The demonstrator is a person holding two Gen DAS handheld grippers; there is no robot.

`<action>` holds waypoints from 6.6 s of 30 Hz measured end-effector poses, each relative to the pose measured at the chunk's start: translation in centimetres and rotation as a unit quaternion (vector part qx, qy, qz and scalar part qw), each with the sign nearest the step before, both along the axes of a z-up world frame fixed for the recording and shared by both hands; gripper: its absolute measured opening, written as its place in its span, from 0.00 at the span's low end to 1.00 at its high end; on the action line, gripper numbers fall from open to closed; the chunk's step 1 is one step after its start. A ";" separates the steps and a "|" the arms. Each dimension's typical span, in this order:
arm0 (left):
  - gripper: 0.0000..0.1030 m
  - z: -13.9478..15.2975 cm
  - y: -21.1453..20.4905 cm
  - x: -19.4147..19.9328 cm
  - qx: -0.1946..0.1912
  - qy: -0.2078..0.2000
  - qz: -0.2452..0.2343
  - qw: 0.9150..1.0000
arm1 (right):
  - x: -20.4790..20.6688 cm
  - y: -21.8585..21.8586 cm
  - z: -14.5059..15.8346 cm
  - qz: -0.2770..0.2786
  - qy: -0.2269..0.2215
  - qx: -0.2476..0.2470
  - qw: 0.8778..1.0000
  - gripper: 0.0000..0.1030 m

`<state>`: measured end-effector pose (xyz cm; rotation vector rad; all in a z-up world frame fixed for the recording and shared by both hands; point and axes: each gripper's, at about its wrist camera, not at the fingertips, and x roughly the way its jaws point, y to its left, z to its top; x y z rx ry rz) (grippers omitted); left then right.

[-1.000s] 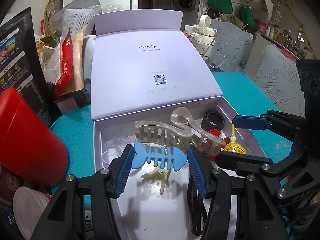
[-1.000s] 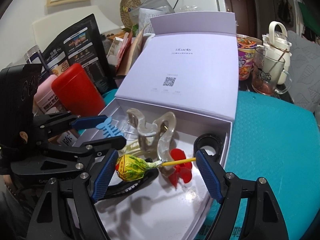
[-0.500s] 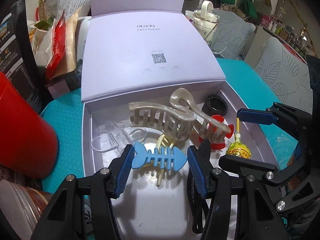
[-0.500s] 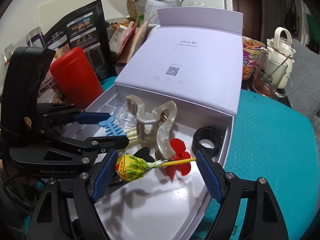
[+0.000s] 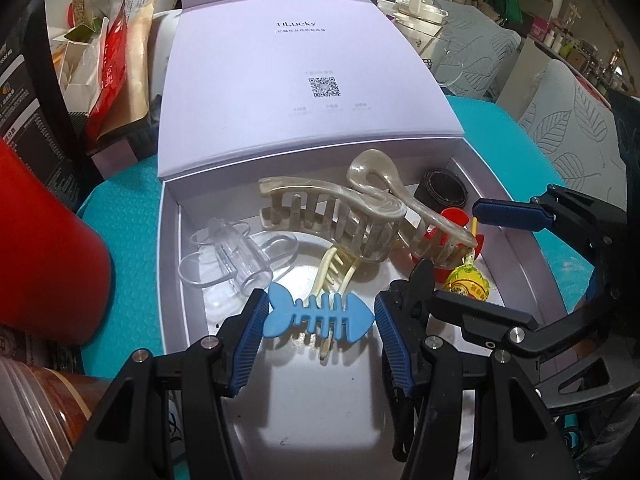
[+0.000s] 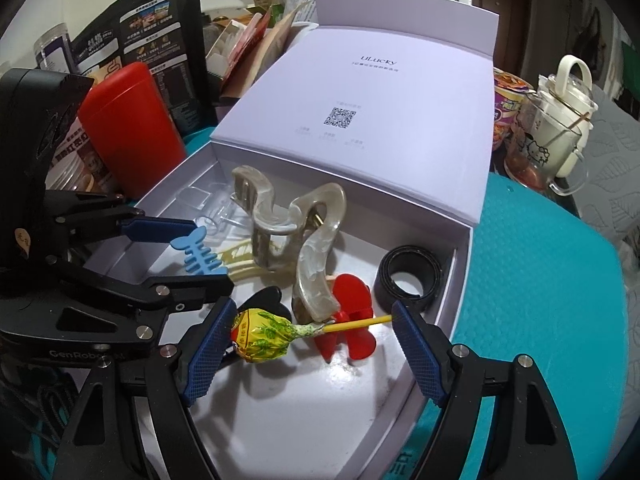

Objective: Organize rigid objects

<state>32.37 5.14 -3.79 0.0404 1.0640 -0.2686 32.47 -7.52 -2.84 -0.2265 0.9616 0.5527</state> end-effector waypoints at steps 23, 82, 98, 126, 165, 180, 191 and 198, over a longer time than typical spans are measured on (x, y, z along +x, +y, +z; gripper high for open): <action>0.62 1.1 -0.4 -0.3 0.022 -0.012 0.027 0.999 | -0.1 -0.2 0.5 -0.006 -0.013 -0.010 1.000 0.79; 0.96 15.1 0.8 -12.4 0.027 -0.178 0.092 0.979 | -11.0 -2.9 14.6 -0.090 -0.148 0.037 0.984 0.83; 0.96 16.1 0.7 -19.4 0.043 -0.211 0.113 0.970 | -18.6 -3.5 16.4 -0.112 -0.188 0.043 0.975 0.88; 0.96 11.9 -0.1 -25.0 0.042 -0.173 0.109 0.978 | -25.7 -4.2 12.6 -0.153 -0.146 0.027 0.977 0.88; 0.96 12.0 -0.8 -25.3 0.049 -0.171 0.102 0.979 | -25.9 -5.0 12.7 -0.163 -0.146 0.020 0.976 0.88; 0.96 12.1 -1.5 -25.4 0.039 -0.170 0.092 0.980 | -26.6 -5.3 13.1 -0.173 -0.153 0.016 0.973 0.88; 0.96 12.1 -2.3 -25.5 0.038 -0.174 0.079 0.981 | -26.9 -5.9 13.1 -0.181 -0.152 0.014 0.972 0.88; 0.96 12.1 -2.7 -25.7 0.044 -0.178 0.074 0.980 | -27.1 -6.0 13.1 -0.183 -0.153 0.014 0.971 0.88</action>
